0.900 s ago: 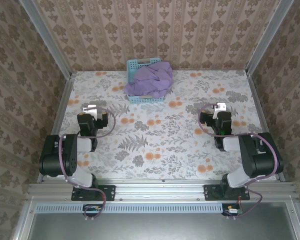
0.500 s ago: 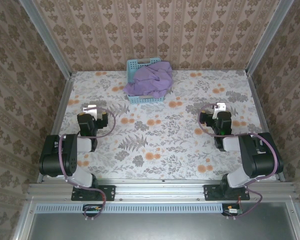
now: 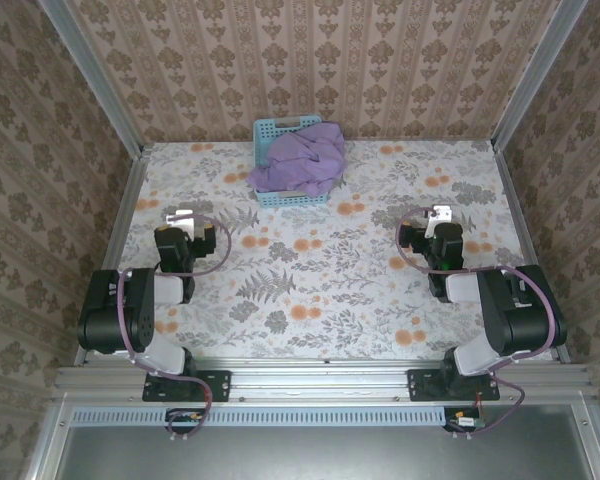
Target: Fold the inside-out t-shirt
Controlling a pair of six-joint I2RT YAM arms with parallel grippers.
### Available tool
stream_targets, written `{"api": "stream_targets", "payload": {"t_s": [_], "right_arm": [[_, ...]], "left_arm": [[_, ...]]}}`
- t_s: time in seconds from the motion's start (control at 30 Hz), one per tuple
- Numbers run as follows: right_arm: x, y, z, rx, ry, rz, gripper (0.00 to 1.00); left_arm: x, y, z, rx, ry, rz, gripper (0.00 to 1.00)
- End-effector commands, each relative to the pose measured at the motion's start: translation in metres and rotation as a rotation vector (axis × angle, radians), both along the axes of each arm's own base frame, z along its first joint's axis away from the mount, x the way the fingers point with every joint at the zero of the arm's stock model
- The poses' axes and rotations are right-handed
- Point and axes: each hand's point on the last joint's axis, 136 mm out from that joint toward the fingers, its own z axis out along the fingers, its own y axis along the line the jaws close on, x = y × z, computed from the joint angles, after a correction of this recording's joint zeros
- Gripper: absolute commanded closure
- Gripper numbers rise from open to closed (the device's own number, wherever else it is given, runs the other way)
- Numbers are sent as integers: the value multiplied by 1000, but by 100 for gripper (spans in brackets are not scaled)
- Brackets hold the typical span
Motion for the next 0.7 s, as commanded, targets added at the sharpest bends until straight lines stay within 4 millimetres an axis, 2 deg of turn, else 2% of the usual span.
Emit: {"api": "stream_targets", "payload": {"t_s": [0.0, 0.27, 0.4, 0.47, 0.6, 0.67], "right_arm": [[7, 2, 9, 0, -35, 22, 0], [6, 2, 10, 5, -37, 24, 0], [2, 17, 17, -8, -58, 112, 0], [-5, 22, 29, -28, -80, 127, 0], [-21, 36, 75, -71, -138, 171, 0], [-30, 42, 102, -33, -168, 187, 0]], "left_arm": [[4, -1, 6, -20, -18, 0, 0], [4, -1, 8, -15, -25, 1, 0], [-4, -3, 26, 19, -35, 22, 0], [-12, -7, 45, 46, -51, 31, 0], [-32, -15, 86, 25, -111, 47, 0], [-42, -18, 106, -43, -127, 61, 0]]}}
